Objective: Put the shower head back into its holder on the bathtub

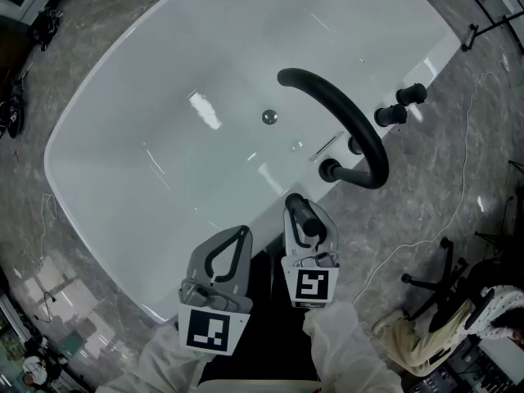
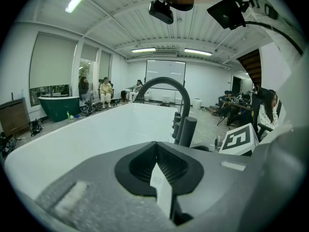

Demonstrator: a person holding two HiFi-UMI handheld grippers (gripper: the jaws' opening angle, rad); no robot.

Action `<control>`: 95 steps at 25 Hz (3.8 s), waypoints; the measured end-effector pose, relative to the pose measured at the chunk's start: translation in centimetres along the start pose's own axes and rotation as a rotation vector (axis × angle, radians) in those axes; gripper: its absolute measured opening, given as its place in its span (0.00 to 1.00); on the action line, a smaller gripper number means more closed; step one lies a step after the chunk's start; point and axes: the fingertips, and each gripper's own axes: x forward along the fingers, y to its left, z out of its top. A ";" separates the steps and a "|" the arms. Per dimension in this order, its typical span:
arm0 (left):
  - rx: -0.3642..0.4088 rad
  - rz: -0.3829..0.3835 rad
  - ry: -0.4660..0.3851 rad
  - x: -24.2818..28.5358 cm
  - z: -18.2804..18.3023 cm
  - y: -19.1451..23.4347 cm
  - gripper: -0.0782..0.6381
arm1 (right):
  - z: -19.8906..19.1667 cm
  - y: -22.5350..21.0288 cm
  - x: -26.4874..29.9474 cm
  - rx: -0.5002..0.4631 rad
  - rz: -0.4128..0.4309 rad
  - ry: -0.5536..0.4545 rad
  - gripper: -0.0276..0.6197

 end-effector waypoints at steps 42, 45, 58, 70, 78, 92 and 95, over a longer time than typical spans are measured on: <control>0.022 -0.026 -0.166 -8.7 11.8 -2.0 0.10 | 15.5 -2.4 -19.2 0.180 -0.087 -0.105 0.05; 0.021 -0.024 -0.185 -10.0 13.2 -1.7 0.10 | 17.7 -2.4 -20.8 0.178 -0.095 -0.130 0.05; 0.030 -0.055 -0.221 -13.4 15.8 -3.5 0.10 | 22.2 -1.7 -24.9 0.171 -0.102 -0.150 0.05; 0.064 -0.025 -0.261 -14.9 17.2 -3.0 0.10 | 23.5 -0.3 -25.6 0.146 -0.086 -0.199 0.05; 0.103 -0.022 -0.278 -16.9 17.6 -6.6 0.10 | 21.7 -0.9 -29.4 0.164 -0.099 -0.221 0.05; 0.149 0.002 -0.331 -24.6 16.2 -16.0 0.10 | 19.3 1.9 -40.4 0.127 -0.048 -0.313 0.05; 0.160 0.009 -0.333 -26.8 15.0 -18.0 0.10 | 18.1 2.8 -43.0 0.121 -0.046 -0.325 0.05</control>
